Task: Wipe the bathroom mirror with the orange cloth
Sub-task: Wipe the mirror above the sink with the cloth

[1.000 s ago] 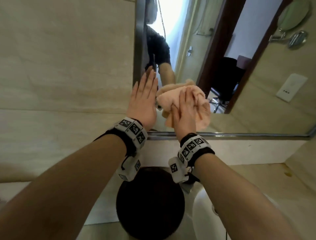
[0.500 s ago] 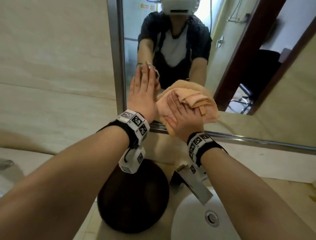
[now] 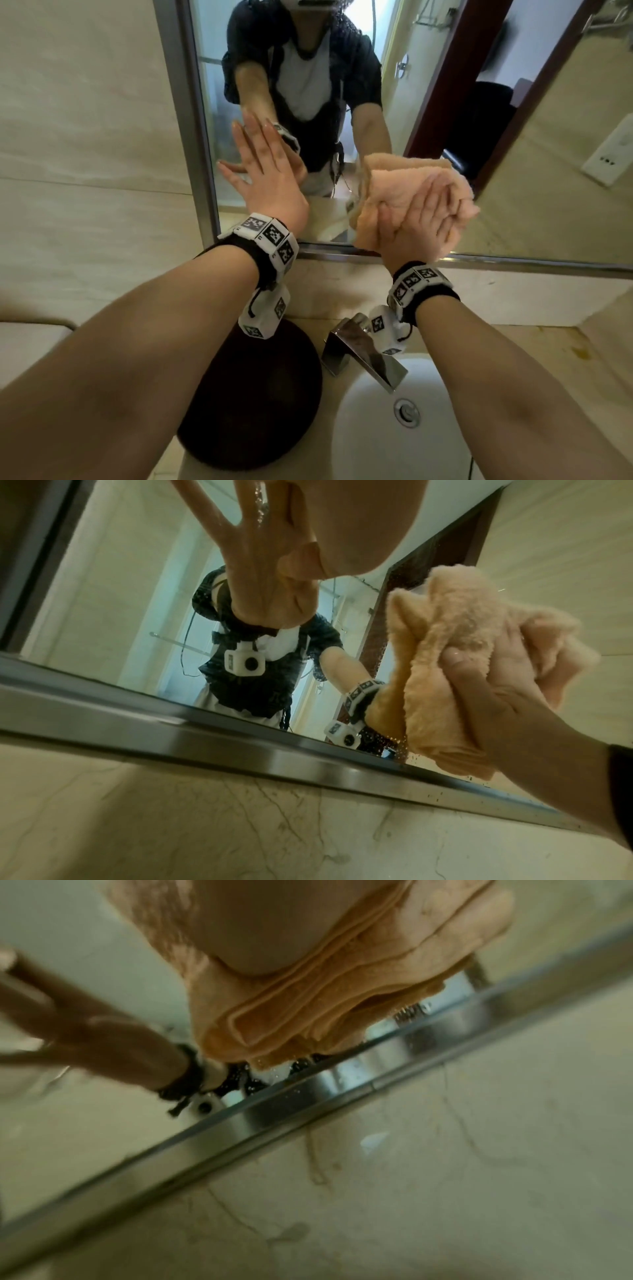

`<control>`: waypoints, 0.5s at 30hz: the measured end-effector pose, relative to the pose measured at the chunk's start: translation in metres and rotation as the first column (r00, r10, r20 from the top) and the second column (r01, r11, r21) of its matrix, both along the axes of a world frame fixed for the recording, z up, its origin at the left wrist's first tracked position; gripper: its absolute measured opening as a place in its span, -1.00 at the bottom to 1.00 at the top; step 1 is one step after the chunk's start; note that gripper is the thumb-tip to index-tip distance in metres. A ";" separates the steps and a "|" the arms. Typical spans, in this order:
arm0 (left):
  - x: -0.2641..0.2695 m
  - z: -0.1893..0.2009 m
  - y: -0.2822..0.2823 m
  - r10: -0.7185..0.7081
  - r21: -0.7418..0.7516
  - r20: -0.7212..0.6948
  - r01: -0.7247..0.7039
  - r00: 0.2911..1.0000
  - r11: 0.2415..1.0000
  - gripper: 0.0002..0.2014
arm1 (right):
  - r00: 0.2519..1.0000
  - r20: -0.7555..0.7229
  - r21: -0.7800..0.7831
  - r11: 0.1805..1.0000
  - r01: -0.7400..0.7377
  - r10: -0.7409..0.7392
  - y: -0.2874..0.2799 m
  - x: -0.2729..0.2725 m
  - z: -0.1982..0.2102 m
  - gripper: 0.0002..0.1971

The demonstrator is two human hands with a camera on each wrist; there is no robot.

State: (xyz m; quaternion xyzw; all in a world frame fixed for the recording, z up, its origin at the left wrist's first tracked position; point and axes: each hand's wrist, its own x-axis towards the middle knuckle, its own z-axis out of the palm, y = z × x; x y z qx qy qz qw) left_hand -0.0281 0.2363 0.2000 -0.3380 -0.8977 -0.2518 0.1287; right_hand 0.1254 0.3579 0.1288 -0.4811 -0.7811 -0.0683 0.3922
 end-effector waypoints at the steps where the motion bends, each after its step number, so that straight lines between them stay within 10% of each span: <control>1: -0.001 -0.001 0.000 -0.001 -0.001 -0.003 0.001 1.000 1.000 0.01 | 0.997 -0.047 -0.080 0.996 0.050 -0.054 -0.001 -0.001 -0.001 -0.14; 15: -0.004 -0.001 -0.014 -0.082 -0.024 -0.036 0.082 0.996 0.996 -0.03 | 0.751 -0.577 -0.360 0.925 0.119 -0.321 -0.009 -0.042 -0.005 -0.16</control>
